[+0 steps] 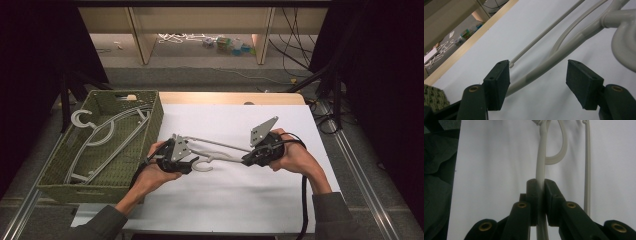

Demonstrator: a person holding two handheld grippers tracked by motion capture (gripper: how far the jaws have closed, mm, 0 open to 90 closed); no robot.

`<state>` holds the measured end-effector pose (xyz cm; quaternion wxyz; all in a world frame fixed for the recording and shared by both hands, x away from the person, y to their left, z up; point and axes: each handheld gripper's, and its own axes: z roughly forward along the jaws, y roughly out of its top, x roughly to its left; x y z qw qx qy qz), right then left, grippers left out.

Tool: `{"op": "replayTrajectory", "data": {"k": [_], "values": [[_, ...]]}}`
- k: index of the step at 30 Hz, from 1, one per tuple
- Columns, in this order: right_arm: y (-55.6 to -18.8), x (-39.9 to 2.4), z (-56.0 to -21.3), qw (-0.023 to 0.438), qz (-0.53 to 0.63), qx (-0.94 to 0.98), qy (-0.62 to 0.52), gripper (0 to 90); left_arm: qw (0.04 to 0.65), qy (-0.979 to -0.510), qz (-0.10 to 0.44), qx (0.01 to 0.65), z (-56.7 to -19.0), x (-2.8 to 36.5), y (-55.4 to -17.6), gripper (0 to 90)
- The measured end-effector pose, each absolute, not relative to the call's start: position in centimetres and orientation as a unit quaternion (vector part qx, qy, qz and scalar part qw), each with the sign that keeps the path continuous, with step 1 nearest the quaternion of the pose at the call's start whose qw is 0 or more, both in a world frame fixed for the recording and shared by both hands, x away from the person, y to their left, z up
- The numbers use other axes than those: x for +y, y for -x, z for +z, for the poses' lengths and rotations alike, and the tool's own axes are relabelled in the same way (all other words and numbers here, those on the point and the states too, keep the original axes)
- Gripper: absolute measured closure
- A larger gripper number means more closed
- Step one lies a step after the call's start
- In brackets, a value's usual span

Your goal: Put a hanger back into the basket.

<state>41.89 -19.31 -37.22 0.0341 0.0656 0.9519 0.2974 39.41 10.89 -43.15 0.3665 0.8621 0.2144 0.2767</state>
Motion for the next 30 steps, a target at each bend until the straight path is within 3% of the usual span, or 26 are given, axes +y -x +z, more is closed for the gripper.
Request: {"op": "replayTrajectory", "data": {"k": [8,19,30], "values": [[-41.8,-19.4,-37.1,0.031,0.3,0.951,-0.067,83.2,0.373,-0.867,0.273,0.187,-43.7,9.9,-39.9,42.1],[-41.9,-19.5,-37.2,0.031,0.302,0.951,-0.063,83.2,0.375,-0.877,0.267,0.14,-44.2,9.2,-40.4,58.4],[-42.1,-19.9,-37.2,0.026,0.312,0.948,-0.059,83.0,0.348,-0.89,0.289,0.054,-43.8,9.0,-40.4,68.2]]}}
